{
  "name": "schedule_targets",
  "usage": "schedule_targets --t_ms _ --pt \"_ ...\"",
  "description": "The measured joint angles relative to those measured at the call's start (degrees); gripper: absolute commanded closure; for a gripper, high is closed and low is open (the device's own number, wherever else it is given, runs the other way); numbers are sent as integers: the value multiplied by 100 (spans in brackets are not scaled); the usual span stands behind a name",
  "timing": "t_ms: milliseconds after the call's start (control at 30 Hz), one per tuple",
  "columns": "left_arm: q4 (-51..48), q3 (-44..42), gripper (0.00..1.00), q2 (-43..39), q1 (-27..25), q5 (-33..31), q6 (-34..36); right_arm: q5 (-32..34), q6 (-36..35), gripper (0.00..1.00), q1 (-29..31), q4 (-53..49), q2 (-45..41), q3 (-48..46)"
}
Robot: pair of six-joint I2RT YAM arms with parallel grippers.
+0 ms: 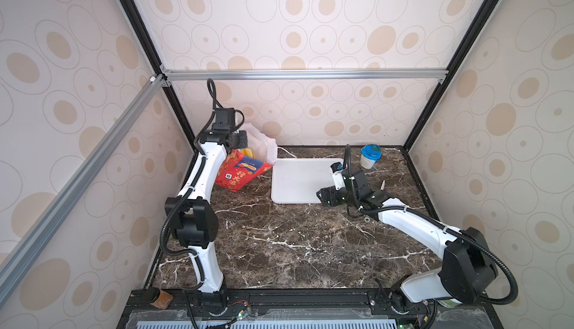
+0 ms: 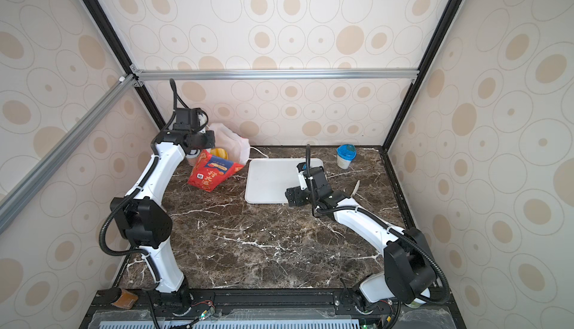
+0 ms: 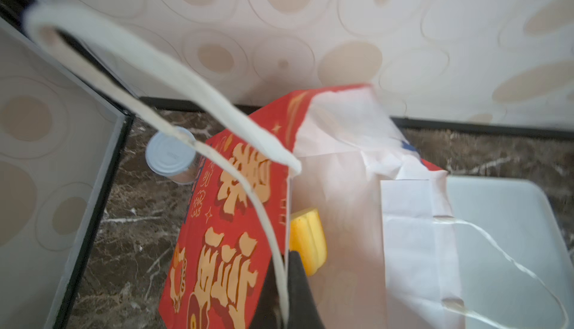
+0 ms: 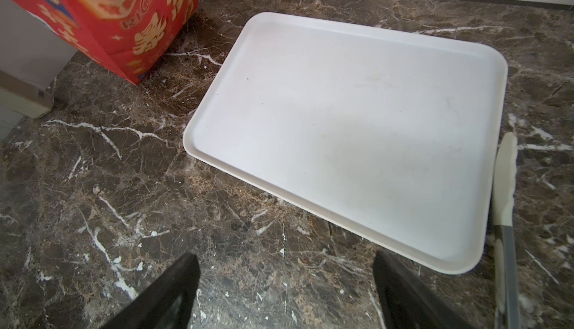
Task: Take the fake bread out of the paper bag
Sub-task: 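Grasp the bag handles with the left gripper and lift, tipping the bag over, then lower the right gripper onto the white-tipped tongs beside the tray and grasp them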
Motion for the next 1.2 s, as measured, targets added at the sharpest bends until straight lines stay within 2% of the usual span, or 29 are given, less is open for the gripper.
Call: schedule_targets --t_ms 100,200,367,600,733,900,1033,1200 --pt "599 -1357 100 -839 -317 -44 262 -9 17 9 7 -190 -46 15" --pt "1008 -2332 100 -1596 -514 -66 503 -37 15 9 13 -446 -66 157" --pt "1567 -3571 100 -2662 -673 -83 837 -83 -26 6 13 -883 -140 492" --pt "2203 -5423 100 -4081 -890 214 1187 48 -94 3 -87 -1504 -409 575" --pt "2387 -5963 100 -4531 -931 363 1276 -9 11 2 -448 -1753 -413 557" --pt "2470 -6078 100 -4592 -942 492 1300 120 197 0 -1226 -2144 -354 549" --pt "2664 -6384 100 -4839 -942 507 1296 363 275 0 -1862 -2404 35 448" --pt "2723 -6531 100 -5154 -942 538 1257 483 413 0 -2367 -2492 590 125"
